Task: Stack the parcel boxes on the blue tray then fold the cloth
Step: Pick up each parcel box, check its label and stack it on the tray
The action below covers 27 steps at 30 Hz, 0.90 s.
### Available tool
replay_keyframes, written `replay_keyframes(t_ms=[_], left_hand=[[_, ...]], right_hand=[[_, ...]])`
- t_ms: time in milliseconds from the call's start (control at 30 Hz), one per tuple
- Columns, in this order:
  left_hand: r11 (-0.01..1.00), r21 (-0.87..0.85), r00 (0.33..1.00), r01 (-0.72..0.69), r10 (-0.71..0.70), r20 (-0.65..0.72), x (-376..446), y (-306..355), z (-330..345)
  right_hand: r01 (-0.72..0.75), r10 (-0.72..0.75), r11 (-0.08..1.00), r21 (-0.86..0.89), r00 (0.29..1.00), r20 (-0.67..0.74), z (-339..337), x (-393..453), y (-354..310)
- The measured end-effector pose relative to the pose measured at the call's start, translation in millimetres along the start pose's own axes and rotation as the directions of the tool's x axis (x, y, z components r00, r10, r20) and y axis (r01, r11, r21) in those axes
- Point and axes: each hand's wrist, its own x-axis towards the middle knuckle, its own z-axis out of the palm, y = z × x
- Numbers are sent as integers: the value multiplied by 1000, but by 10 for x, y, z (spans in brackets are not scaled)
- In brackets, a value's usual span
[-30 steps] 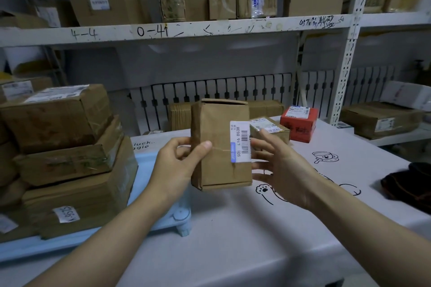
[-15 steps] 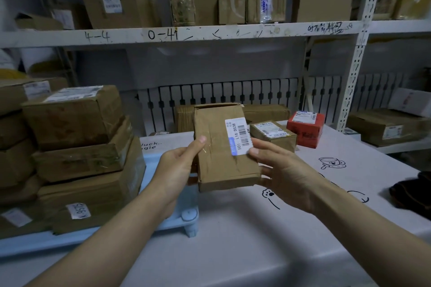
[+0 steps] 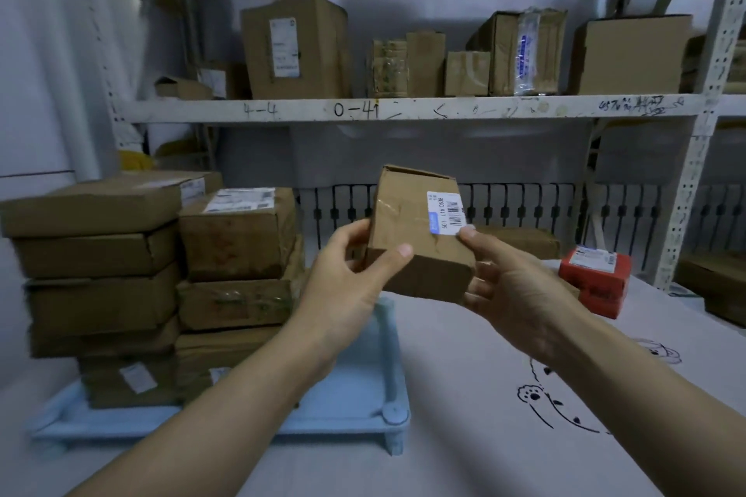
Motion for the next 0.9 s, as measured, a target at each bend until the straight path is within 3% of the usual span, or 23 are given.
replay_keyframes(t_ms=[167,367,467,567,667,900], left_hand=[[987,78,988,-138,142,-61,3,216,-403],[875,429,947,-224,299,-117,101,393,-1020],[728,664,903,-172,385,-188,138,408,-1336],[474,876,850,-92,495,-179,161,380,-1601],[284,959,848,-10,511,-143,201,307,-1775],[304,952,869,47,457,-189,303,167,-1947]], right_hand=[[26,-19,999,-47,990,137,455,56,-117],[38,-24,997,-61,975,222,1106,224,-318],[14,6,996,-89,976,216,1447,330,-394],[-22,41,994,-106,981,188,1763,459,-430],[-13,37,988,-155,988,148,1999,583,-451],[100,-64,902,-421,993,99,2309,771,-305]])
